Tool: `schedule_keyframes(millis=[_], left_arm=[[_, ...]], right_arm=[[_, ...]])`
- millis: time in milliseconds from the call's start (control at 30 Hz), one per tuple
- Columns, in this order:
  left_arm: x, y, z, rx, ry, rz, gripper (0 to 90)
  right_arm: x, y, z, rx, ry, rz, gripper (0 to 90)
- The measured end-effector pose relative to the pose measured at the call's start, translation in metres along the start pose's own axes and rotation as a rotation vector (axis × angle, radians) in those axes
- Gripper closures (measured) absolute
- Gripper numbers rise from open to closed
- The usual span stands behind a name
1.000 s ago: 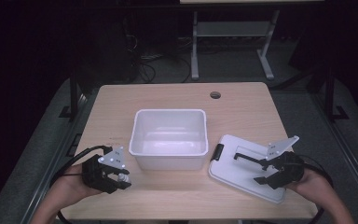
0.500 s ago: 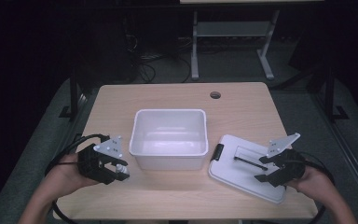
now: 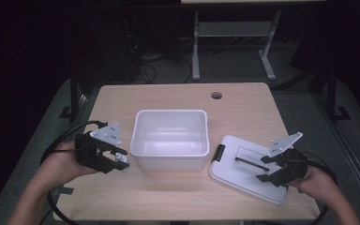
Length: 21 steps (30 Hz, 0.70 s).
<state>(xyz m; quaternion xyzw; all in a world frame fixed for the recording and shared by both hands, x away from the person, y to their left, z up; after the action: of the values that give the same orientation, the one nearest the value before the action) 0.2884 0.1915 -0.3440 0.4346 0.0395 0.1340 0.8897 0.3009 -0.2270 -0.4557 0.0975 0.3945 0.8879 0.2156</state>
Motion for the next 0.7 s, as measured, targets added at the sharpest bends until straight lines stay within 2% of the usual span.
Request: schedule_keyframes(millis=[400,700], left_arm=[[0.014,0.009,0.013,-0.007,0.005,0.015,59.8],[0.026,0.008,0.023,-0.004,0.015,0.022,59.8]], right_arm=[[0.000,0.003,0.006,-0.005,0.007,0.000,32.6],[0.000,0.004,0.007,-0.001,-0.001,0.002,32.5]])
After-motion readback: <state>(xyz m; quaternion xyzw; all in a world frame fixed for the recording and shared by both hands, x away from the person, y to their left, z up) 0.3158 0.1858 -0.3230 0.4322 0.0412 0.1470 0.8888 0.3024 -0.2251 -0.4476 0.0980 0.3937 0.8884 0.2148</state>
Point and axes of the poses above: each handheld gripper's, and its own axes: y roughly backward along the jaws, z roughly out of its top, x roughly to its left, the point moved 9 cm from there along -y, roughly forward along the jaws, and after that the axes turned 10 degrees about -x, right-handed, at the moved point
